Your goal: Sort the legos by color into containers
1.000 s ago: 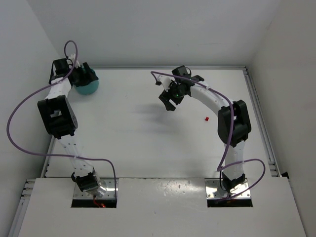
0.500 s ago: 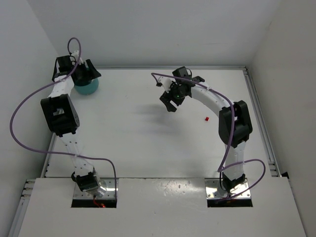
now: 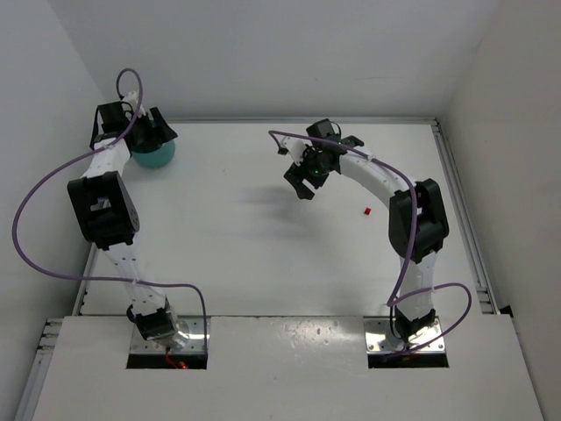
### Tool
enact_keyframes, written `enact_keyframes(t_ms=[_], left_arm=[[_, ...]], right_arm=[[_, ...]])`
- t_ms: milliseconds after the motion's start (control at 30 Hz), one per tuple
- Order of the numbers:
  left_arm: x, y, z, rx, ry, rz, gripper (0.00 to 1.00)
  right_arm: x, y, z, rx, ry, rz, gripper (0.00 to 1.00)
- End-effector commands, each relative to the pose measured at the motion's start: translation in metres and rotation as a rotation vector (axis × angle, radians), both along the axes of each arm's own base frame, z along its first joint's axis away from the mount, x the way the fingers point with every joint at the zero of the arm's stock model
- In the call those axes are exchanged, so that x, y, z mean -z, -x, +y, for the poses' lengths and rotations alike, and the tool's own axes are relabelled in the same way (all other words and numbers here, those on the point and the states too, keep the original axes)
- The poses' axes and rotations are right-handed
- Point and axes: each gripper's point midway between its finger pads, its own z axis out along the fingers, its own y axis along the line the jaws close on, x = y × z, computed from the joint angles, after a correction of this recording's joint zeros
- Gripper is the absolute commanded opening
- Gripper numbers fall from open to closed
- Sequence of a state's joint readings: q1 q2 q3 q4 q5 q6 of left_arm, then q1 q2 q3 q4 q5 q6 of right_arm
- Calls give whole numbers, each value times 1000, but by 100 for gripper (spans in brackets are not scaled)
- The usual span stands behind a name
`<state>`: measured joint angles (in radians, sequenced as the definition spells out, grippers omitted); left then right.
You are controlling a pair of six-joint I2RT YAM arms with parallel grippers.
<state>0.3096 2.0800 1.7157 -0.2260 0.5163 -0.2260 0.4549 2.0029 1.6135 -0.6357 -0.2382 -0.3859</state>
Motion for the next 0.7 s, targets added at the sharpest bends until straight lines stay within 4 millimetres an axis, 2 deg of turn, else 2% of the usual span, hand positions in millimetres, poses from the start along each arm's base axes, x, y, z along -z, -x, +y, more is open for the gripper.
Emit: enact_keyframes(t_ms=[0, 333, 367, 433, 667], left_arm=[[-43, 2, 10, -26, -41, -97, 76], [-36, 2, 26, -100, -93, -75, 76], [-30, 1, 28, -108, -96, -65, 76], [-34, 0, 28, -109, -98, -73, 76], [-19, -6, 26, -106, -95, -44, 76]], right_arm=[[-30, -4, 4, -11, -32, -74, 77], [-30, -4, 4, -11, -32, -74, 77], [-30, -4, 4, -11, -32, -74, 77], [-30, -4, 4, -11, -32, -74, 77], [-30, -4, 4, -11, -32, -74, 77]])
